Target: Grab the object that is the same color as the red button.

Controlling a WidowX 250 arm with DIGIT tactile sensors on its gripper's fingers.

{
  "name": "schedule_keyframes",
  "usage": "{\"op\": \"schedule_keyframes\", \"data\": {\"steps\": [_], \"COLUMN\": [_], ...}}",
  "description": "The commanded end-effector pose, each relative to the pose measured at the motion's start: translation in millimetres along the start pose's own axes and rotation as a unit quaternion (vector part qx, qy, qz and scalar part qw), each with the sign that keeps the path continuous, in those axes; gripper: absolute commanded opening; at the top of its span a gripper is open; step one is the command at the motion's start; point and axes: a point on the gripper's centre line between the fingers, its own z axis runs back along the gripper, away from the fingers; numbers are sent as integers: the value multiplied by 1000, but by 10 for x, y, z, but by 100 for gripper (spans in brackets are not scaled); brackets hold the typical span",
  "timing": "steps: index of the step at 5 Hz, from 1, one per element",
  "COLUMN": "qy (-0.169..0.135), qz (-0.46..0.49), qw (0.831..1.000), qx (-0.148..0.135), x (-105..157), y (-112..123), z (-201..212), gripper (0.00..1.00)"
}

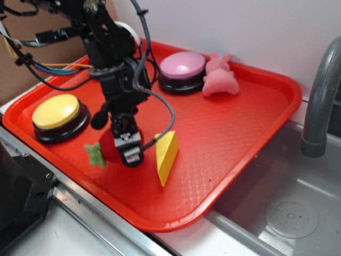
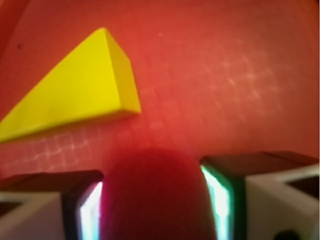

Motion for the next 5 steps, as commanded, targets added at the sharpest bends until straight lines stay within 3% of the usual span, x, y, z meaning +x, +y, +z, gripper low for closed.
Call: {"op": "schedule_keyframes", "data": {"steps": [1, 2, 3, 4, 5], "qy": [-4, 14, -4, -15, -5], "qz": [104, 177, 223, 242, 278], "qw": [994, 983, 974, 968, 959], "qx": [34, 39, 32, 58, 58], "x": [192, 182, 85, -6, -109], "y": [282, 466, 608, 689, 689], "z": [807, 1084, 1312, 1478, 1558], "gripper": [0, 0, 0, 0, 0]}}
